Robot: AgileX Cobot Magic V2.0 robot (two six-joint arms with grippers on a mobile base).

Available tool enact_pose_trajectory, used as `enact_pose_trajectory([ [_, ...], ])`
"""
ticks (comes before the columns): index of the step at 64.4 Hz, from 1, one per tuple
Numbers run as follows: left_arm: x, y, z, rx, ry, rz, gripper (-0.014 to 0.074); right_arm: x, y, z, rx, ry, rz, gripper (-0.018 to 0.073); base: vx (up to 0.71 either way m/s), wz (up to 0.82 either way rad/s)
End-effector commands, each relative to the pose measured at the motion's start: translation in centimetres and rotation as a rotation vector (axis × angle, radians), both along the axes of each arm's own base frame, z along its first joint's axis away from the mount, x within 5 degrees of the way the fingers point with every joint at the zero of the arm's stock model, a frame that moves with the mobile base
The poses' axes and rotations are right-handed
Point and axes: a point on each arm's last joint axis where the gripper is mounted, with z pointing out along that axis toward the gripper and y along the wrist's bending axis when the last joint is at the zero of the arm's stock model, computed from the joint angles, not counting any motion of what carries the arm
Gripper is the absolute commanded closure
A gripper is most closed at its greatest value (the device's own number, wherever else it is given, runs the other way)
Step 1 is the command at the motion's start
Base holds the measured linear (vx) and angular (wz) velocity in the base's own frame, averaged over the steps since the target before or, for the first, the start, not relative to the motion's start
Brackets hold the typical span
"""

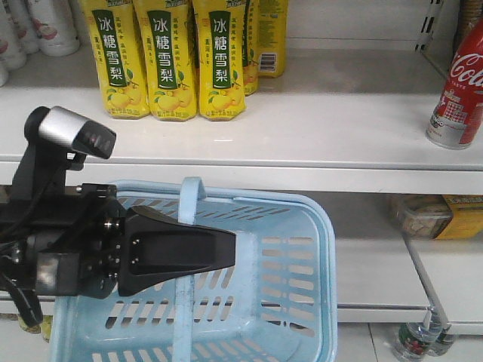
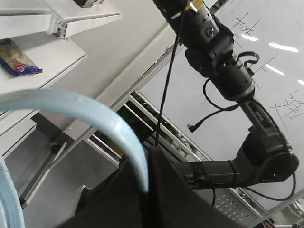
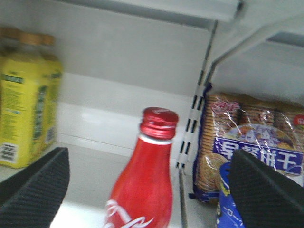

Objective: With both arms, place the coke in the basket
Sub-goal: 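Reach the right gripper to the red Coca-Cola can and grasp it, then lift the Coca-Cola can off the shelf with the right gripper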

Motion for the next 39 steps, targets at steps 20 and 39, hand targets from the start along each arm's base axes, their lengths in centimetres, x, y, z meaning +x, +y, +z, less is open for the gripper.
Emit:
enact_pose_trajectory([
  [20,-1.6,0.2,2.7,-0.158,-0.041,-0.129,0.0603,6.4,-0.1,1.6,0.036,0.036,-0.023,-0.0001,0.0,0.0],
  [39,-1.6,0.2,2.7,-0.158,-0.041,-0.129,0.0603,5.1,0.0,2.8,0.055,-0.011,-0.004,0.0577,0.0,0.0],
])
